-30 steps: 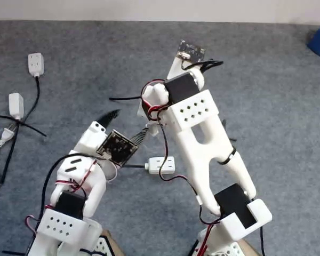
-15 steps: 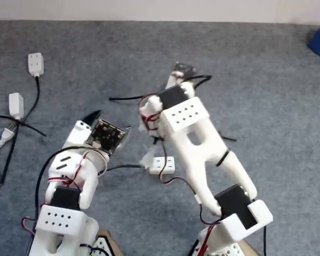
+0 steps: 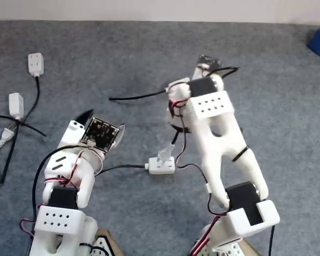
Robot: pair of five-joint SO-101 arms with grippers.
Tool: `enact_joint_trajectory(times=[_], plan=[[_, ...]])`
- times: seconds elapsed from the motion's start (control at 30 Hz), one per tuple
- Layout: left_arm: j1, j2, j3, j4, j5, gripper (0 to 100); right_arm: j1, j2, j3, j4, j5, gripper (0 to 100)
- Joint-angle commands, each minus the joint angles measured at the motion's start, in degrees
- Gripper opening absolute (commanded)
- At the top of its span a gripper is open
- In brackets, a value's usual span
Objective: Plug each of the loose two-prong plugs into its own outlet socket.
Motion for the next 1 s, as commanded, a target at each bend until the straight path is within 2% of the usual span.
enact_joint_trajectory(times=[0.0,0.07,0.13,0.27,0.57,0.63,0.73,0.77,0.8,0.97], plan=[[-0.75,-0.13,0.4,-0.44,-0.26,31,3.47,-0.92,-0.22,-0.22,1.14,0.5],[-0.75,-0.13,0.92,-0.53,-0.26,31,3.47,-0.48,0.84,-0.13,5.19,1.4],[-0.75,-0.13,1.36,-0.53,-0.26,31,2.42,-0.66,4.44,-0.75,10.11,6.5],[-0.75,-0.4,2.77,-0.62,-0.26,31,-0.92,-0.92,9.27,-0.57,8.7,18.9],[-0.75,-0.13,3.21,-2.02,-0.09,31,-19.21,-1.19,15.78,7.52,8.97,19.3],[-0.75,-0.13,3.65,-2.02,-0.26,31,-20.97,-1.1,18.86,7.87,14.51,19.3],[-0.84,-0.13,4.44,-2.11,-0.35,31,-17.63,-1.1,20.97,6.11,35.78,19.1],[-0.84,-0.13,4.44,-2.11,-0.35,31,-15.25,-1.1,20.97,5.41,40.09,18.4],[-1.01,-0.13,4.44,-2.11,-0.35,31,-12.09,-1.1,20.62,4.09,38.95,16.2],[-8.22,-0.04,0.57,-1.93,1.93,30,7.08,-1.1,18.59,-1.89,18.37,1.4]])
